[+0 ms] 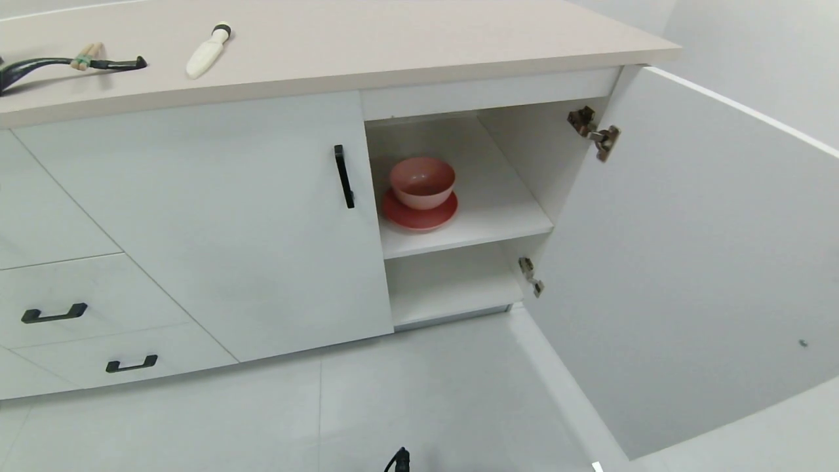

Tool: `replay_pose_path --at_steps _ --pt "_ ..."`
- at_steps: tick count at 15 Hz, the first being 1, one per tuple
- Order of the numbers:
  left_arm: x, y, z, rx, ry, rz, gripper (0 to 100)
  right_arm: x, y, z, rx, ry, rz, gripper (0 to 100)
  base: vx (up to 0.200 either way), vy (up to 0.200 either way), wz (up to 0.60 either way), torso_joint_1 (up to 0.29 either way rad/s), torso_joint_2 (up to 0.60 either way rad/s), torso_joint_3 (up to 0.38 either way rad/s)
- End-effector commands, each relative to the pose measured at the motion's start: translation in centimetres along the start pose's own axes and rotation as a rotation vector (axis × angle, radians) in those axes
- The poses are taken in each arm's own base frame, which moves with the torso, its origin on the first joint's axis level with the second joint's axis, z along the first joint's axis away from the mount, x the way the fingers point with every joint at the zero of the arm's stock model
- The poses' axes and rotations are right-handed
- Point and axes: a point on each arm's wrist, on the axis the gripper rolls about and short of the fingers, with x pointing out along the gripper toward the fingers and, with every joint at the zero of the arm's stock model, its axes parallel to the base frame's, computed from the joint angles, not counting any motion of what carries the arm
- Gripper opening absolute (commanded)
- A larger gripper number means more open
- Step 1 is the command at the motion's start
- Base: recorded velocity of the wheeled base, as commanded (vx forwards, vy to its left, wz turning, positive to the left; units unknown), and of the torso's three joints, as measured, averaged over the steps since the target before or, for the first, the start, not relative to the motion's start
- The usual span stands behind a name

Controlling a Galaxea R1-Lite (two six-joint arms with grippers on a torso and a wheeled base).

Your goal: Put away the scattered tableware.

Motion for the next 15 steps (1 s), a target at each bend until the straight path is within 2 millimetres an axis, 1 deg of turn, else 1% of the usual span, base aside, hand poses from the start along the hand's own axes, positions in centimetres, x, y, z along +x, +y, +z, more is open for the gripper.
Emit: replay_pose_path --at_steps 1,3,4,9,15 --pt "0.00 0.00 -0.01 0.018 0.001 0.001 100 0.01 0.13 0.04 0.006 0.004 0.055 100 -0.200 -0.200 0.00 -0.002 0.00 0.012" --pt "0.00 0.00 -0.03 0.039 0.003 -0.002 100 0.01 0.32 -0.48 -0.014 0.049 0.146 100 -0.200 0.000 0.00 0.002 0.00 0.002" --pt "0.00 0.00 -0.03 0.036 0.003 -0.002 100 0.01 0.32 -0.50 -0.027 0.050 0.146 100 -0.200 0.000 0.00 -0.002 0.00 0.002" --pt "0.00 0.00 -0.03 0.029 0.003 -0.002 100 0.01 0.32 -0.50 -0.036 0.049 0.146 100 0.000 0.000 0.00 0.000 0.00 0.000" --pt "0.00 0.00 -0.03 0.027 0.003 -0.002 100 0.01 0.32 -0.50 -0.038 0.049 0.146 100 0.000 -0.200 0.00 0.002 0.00 0.001"
